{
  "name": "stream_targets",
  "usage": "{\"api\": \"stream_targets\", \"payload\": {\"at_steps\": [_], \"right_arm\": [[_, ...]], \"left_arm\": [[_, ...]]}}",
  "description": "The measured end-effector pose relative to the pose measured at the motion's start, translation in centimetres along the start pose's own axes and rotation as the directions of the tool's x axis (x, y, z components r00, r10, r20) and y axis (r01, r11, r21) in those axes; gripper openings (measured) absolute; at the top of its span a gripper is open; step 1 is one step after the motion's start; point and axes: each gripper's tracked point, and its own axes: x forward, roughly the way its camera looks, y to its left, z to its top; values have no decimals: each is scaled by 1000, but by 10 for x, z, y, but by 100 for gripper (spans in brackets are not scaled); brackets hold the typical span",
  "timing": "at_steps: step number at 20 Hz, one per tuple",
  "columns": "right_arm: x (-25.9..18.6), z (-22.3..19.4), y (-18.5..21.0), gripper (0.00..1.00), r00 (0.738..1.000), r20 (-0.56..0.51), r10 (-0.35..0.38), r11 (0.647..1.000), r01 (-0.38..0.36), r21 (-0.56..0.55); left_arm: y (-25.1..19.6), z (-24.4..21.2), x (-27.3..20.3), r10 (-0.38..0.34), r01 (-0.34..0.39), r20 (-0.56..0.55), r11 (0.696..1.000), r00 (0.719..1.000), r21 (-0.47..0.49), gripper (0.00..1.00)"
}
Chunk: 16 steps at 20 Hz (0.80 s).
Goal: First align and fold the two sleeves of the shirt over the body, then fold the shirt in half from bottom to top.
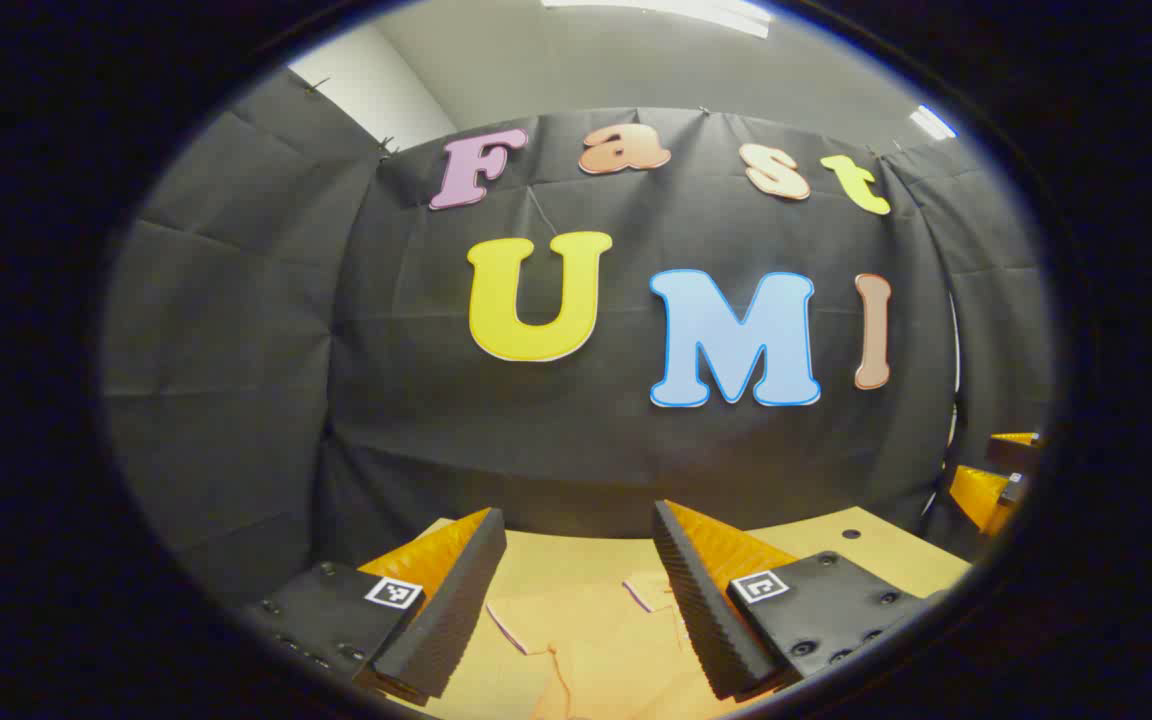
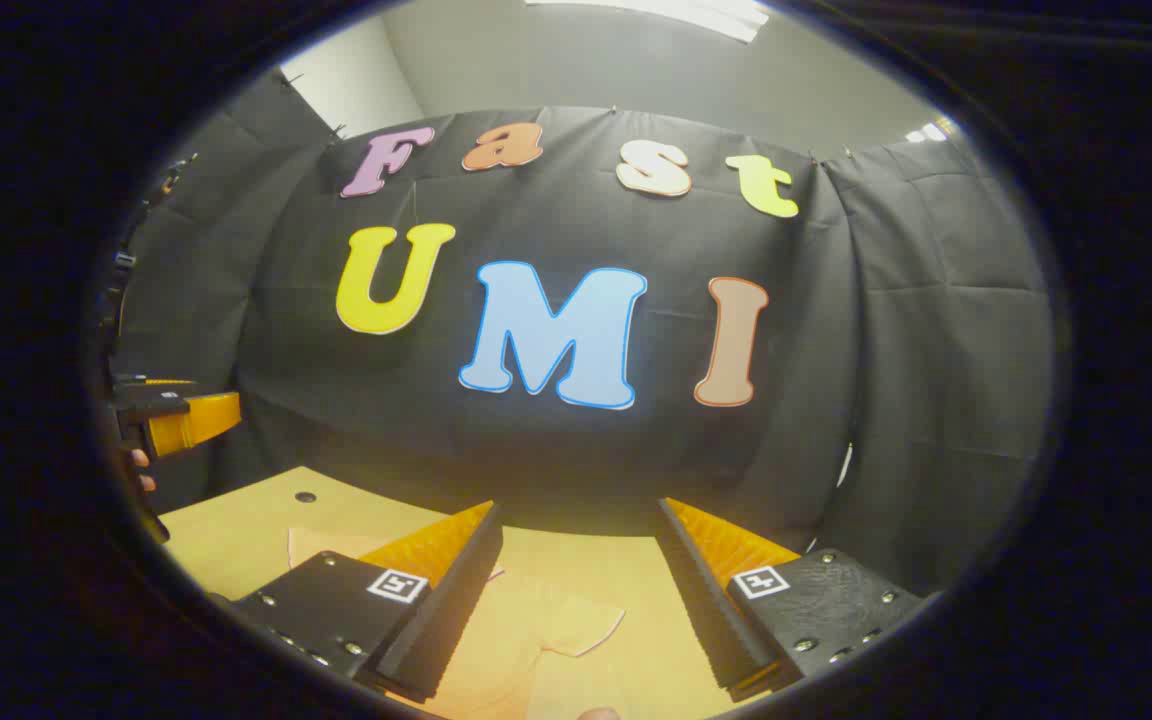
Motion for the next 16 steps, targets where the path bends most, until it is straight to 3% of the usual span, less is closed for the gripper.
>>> {"api": "stream_targets", "payload": {"at_steps": [9, 16], "right_arm": [[4, -3, 3, 95, 999, -46, -19, 1000, 19, -1], [27, -33, -1, 95, 992, -127, -25, 998, 31, 47]], "left_arm": [[-3, -3, 0, -5, 5, -20, 1000, 1000, 9, 96], [-4, -2, 2, -21, 22, -27, 999, 999, 44, 96]]}}
